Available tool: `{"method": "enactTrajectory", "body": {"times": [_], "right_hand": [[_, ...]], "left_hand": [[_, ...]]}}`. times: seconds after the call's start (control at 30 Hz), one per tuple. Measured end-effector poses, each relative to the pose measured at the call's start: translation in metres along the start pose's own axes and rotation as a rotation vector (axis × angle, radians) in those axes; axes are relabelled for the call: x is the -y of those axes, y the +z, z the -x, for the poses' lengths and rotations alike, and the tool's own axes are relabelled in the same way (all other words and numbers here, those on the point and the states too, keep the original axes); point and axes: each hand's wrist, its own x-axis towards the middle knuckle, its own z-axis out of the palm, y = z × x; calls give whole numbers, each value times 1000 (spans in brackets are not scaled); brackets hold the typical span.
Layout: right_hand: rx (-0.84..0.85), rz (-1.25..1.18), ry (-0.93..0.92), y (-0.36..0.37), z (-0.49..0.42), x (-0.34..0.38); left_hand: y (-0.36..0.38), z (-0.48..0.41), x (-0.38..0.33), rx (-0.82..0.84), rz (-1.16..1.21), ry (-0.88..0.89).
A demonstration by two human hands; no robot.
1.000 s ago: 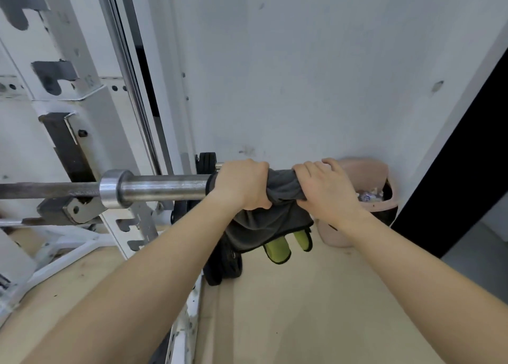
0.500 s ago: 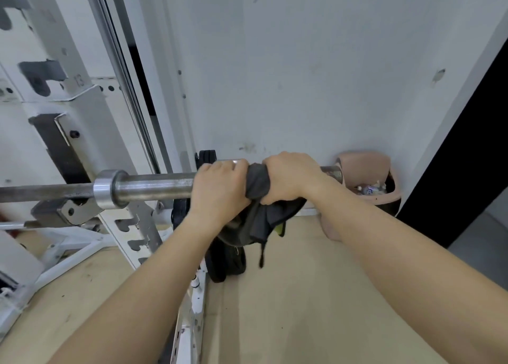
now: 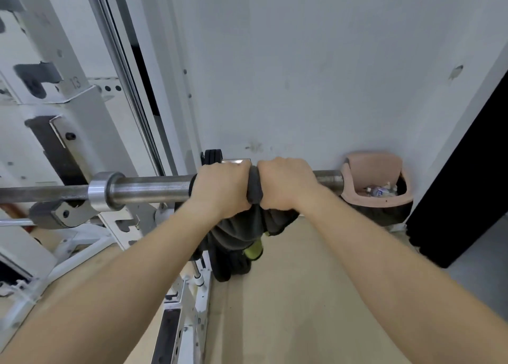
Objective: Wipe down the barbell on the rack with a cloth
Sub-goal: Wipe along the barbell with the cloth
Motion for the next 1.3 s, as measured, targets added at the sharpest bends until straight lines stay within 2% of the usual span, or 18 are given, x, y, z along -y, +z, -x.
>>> {"method": "enactTrajectory", "body": {"times": [0.07, 0.1, 0.17, 0.27, 0.3, 0.37, 0.43, 0.53, 0.6, 0.67, 0.77, 0.83, 0.9, 1.0, 1.07, 1.13, 1.23, 1.3], "right_hand": [[205, -73, -5, -18, -8, -3], [222, -76, 0, -18, -10, -4], [78, -19, 15, -6, -10, 4], [-296, 198, 6, 24, -1, 25], [-360, 225, 12, 28, 0, 28], [-323, 216, 24, 25, -3, 28], [-135, 112, -10, 12, -7, 19], [232, -80, -43, -16, -16, 3], [257, -92, -28, -19, -16, 0], [-5, 53, -21, 1, -4, -1], [-505, 321, -54, 42, 23, -10], [-609, 323, -35, 47, 31, -18], [-433, 213, -7, 31, 28, -24], [98, -12, 45, -6, 12, -39], [209, -57, 66, -13, 9, -45], [9, 18, 69, 0, 16, -43], [-464, 248, 67, 40, 34, -33], [-576, 285, 83, 48, 34, -34]], "left_hand": [[16, 15, -3, -303, -92, 44], [16, 15, -1, -361, -90, 62], [4, 12, 9, -191, -7, 39], [-25, -4, 22, 314, 163, -72], [-29, -10, 23, 419, 210, -91], [-31, -15, 22, 481, 229, -99], [-27, -9, 18, 379, 176, -102], [-7, 11, 10, 1, -13, -45], [6, 18, 7, -206, -84, -19], [4, 13, 6, -162, -42, -9], [-23, -11, 6, 291, 149, -15], [-33, -21, 3, 426, 205, -21], [-26, -14, -3, 287, 159, -20], [0, 10, -16, -134, 7, -29], [8, 10, -23, -278, -24, -22], [6, 3, -30, -219, 12, -4], [-12, -18, -39, 77, 164, 29], [-23, -34, -44, 286, 236, 16]]}}
